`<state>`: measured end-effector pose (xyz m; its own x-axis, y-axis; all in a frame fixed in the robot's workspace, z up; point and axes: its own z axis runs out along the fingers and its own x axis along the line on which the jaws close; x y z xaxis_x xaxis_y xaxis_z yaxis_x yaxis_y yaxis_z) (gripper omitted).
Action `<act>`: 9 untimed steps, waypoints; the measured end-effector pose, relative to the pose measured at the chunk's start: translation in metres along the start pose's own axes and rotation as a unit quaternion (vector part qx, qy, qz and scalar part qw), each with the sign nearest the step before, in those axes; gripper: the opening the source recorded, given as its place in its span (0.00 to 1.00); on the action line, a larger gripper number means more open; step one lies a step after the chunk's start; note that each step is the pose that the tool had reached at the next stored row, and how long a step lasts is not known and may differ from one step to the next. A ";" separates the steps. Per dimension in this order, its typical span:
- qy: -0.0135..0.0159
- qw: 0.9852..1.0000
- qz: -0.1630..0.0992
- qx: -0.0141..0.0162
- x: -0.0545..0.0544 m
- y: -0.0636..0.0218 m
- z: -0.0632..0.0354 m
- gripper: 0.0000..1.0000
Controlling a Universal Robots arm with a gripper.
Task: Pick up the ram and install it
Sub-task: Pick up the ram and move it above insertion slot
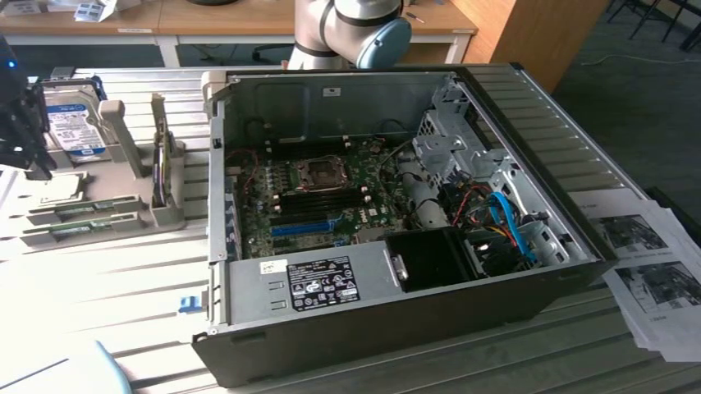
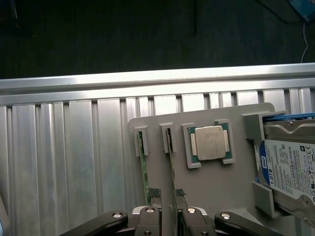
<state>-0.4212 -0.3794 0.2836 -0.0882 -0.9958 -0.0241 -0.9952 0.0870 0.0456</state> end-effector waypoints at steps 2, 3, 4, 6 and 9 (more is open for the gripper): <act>0.000 1.000 0.000 0.000 0.000 -0.0001 0.0024 0.23; 0.000 1.000 0.000 0.000 0.000 -0.0002 0.0036 0.23; 0.000 1.000 0.000 0.000 0.000 -0.0002 0.0048 0.23; 0.000 1.000 0.000 0.000 0.000 -0.0004 0.0069 0.23; 0.000 1.000 0.000 0.000 0.000 -0.0005 0.0102 0.23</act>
<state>-0.4211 -0.3796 0.2734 -0.0882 -0.9958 -0.0241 -0.9952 0.0871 0.0455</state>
